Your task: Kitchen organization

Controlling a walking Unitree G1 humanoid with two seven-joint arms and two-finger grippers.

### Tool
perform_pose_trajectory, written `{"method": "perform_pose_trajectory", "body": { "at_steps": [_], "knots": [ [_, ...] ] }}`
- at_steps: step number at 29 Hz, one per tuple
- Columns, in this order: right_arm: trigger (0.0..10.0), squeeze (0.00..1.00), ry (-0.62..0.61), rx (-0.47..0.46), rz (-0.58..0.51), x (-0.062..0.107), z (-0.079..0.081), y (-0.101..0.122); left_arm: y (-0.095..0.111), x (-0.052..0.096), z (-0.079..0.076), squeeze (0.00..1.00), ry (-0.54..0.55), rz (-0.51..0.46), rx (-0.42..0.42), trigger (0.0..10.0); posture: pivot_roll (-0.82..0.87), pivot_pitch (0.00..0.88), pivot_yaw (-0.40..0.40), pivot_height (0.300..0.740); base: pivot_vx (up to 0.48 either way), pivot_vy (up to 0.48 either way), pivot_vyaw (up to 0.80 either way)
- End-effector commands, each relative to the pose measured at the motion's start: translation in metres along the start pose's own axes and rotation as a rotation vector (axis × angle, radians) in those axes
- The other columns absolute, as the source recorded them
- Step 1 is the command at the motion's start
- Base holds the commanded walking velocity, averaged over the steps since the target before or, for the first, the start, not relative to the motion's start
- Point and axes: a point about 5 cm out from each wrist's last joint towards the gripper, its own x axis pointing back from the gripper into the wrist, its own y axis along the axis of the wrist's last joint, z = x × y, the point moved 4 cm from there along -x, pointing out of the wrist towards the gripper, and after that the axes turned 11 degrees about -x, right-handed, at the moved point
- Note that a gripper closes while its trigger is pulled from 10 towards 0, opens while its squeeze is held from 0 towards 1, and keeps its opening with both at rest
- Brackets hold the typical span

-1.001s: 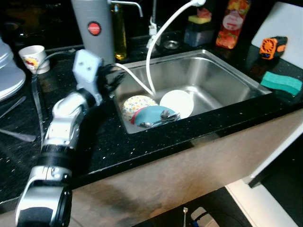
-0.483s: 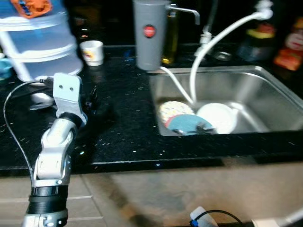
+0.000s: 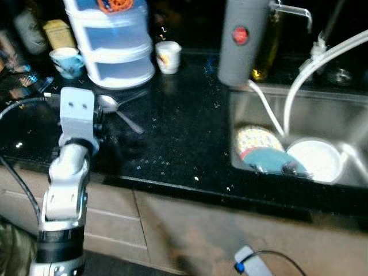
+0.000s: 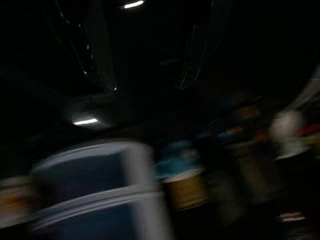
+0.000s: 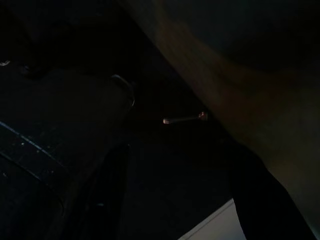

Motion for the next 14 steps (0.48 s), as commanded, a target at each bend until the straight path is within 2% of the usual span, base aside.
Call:
{"method": "perform_pose_trajectory", "body": {
  "at_steps": [1,2,4,5,8,9,11,13,14],
  "knots": [
    [10.0,0.00,0.008,-0.006,-0.002,-0.001,0.004,0.000,-0.009,0.000,0.006,0.00,0.023,0.043,-0.032,10.0,0.04,0.000,-0.012,0.740,0.000,0.000,0.80],
    [10.0,0.00,0.003,-0.002,-0.002,-0.001,0.004,0.000,-0.010,-0.001,0.008,0.00,0.027,0.049,-0.042,10.0,0.04,0.000,-0.011,0.740,0.000,0.000,0.80],
    [10.0,0.00,-0.010,0.002,-0.007,-0.001,0.003,0.001,-0.011,-0.004,0.013,0.00,0.013,0.040,-0.139,10.0,0.04,0.000,-0.011,0.740,0.000,0.000,0.00],
    [10.0,0.00,-0.014,0.001,-0.006,-0.001,0.002,0.000,-0.015,-0.008,0.022,0.00,0.025,0.044,-0.214,10.0,0.04,0.000,-0.010,0.740,0.000,0.000,0.00],
    [10.0,0.00,-0.017,0.002,-0.005,-0.001,0.002,0.000,-0.021,-0.012,0.042,0.00,0.057,0.070,-0.355,10.0,0.04,0.000,-0.009,0.740,0.000,0.000,0.00],
    [10.0,0.00,-0.017,0.002,-0.005,-0.001,0.002,0.000,-0.021,-0.012,0.042,0.00,0.057,0.070,-0.355,10.0,0.04,0.000,-0.009,0.740,0.000,0.000,0.00],
    [10.0,0.00,-0.016,0.004,-0.005,-0.001,0.003,0.000,-0.024,-0.017,0.054,0.00,0.057,0.074,-0.505,10.0,0.04,0.000,-0.008,0.740,0.000,0.000,0.00],
    [10.0,0.00,-0.017,0.006,-0.005,-0.001,0.003,0.000,-0.029,-0.023,0.067,0.00,0.050,0.083,-0.608,10.0,0.03,0.000,-0.003,0.740,0.000,0.000,0.00],
    [10.0,0.00,-0.017,0.006,-0.005,-0.001,0.003,0.000,-0.029,-0.023,0.067,0.00,0.050,0.083,-0.608,10.0,0.03,0.000,-0.003,0.740,0.000,0.000,0.00]
  ]
}}
